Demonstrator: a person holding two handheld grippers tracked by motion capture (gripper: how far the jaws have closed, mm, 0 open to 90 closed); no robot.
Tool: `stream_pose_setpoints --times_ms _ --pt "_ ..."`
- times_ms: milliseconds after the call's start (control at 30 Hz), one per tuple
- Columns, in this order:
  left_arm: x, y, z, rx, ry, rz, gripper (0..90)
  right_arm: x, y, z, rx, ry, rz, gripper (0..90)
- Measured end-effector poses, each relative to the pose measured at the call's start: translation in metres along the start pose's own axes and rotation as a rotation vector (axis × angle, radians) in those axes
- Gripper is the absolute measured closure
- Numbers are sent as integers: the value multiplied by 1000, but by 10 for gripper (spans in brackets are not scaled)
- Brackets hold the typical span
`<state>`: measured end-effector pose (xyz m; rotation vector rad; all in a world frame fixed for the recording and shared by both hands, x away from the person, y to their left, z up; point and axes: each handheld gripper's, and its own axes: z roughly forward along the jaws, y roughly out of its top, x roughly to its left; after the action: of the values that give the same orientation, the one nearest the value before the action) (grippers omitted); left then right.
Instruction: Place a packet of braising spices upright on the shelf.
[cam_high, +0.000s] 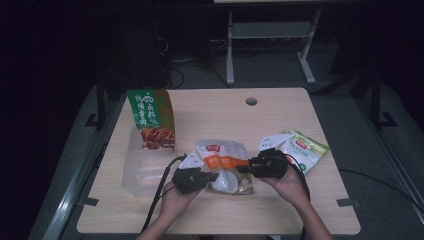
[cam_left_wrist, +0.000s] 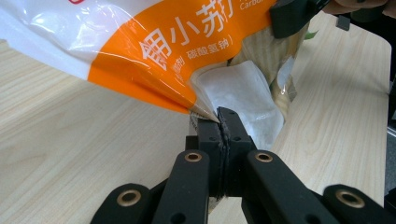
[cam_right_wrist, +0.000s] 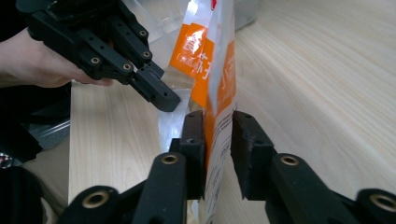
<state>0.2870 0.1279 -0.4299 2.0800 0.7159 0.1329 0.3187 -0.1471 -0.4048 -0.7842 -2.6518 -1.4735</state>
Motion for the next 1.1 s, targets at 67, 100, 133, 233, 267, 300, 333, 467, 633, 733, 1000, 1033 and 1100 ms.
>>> stream_pose_setpoints --times_ms 67,100,133,233,267,300,333,467,633,733,1000,1033,1100 --pt "0 0 0 2 1 5 892 -1 1 3 5 9 8 721" --pt "0 0 0 1 1 6 892 -1 1 3 5 9 8 721" --pt "-1 0 0 1 4 10 892 -1 2 4 7 11 11 725" --pt "-1 -1 -1 4 7 11 877 2 4 8 14 14 -8 886" --pt "-2 -1 -2 -1 12 11 867 3 5 8 16 5 -12 892" --pt "-3 -2 -4 1 13 15 848 3 5 8 13 6 -9 894" --pt "-3 -3 -5 3 14 14 813 3 4 7 7 11 -5 895" --pt "-6 -6 -13 0 19 17 713 4 2 3 -9 11 -5 896" --pt "-10 -9 -22 -6 21 23 635 9 3 0 -20 6 -26 898" --pt "-14 -11 -27 -18 19 23 589 11 4 -1 -26 6 -29 898" --pt "-21 -18 -37 -18 8 46 550 11 5 -7 -53 11 -26 899" --pt "-22 -19 -38 -16 2 44 543 12 5 -7 -53 7 -24 899" --pt "-23 -21 -39 -15 -5 50 529 12 7 -8 -63 10 -20 898"
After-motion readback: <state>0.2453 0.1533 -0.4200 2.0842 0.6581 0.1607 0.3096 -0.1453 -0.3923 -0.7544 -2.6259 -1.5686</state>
